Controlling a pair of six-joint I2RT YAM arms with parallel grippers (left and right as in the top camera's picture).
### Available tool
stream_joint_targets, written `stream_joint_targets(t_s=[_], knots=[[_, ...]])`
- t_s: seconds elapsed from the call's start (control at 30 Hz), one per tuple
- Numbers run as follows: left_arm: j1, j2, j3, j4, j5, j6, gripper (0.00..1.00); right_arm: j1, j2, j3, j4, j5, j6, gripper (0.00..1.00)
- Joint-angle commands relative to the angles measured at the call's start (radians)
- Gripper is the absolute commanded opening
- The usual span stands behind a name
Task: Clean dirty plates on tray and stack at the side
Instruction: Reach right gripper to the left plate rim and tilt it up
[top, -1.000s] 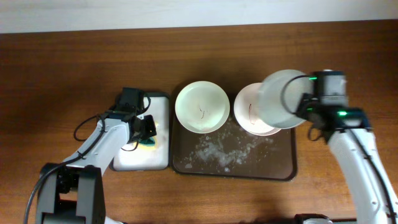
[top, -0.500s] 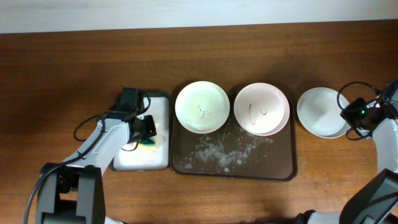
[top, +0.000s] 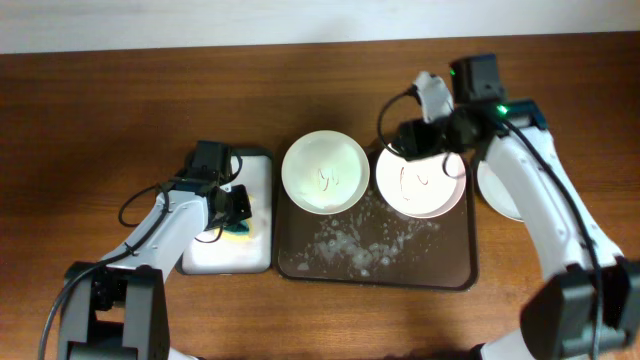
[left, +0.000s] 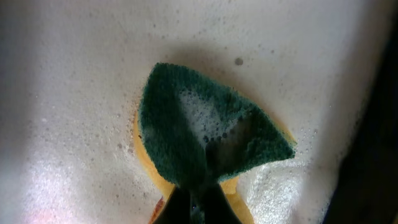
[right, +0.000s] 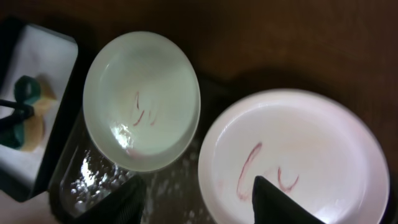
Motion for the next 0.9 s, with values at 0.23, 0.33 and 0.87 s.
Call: stream_joint_targets(t_s=[0.23,0.33,0.87], knots=[[0.003,0.007,-0.002,0.001,0.011,0.019,0.00,0.145,0.277,0.059,0.202,0.116,-0.028,0.50],[0.003,0.007,-0.002,0.001,0.011,0.019,0.00,0.156,0.331,0.059,0.220,0.155,-0.029,0.48],[0.003,0.007,-0.002,0.001,0.011,0.019,0.00,0.188,0.397,0.010,0.194,0.151,0.017,0.28]])
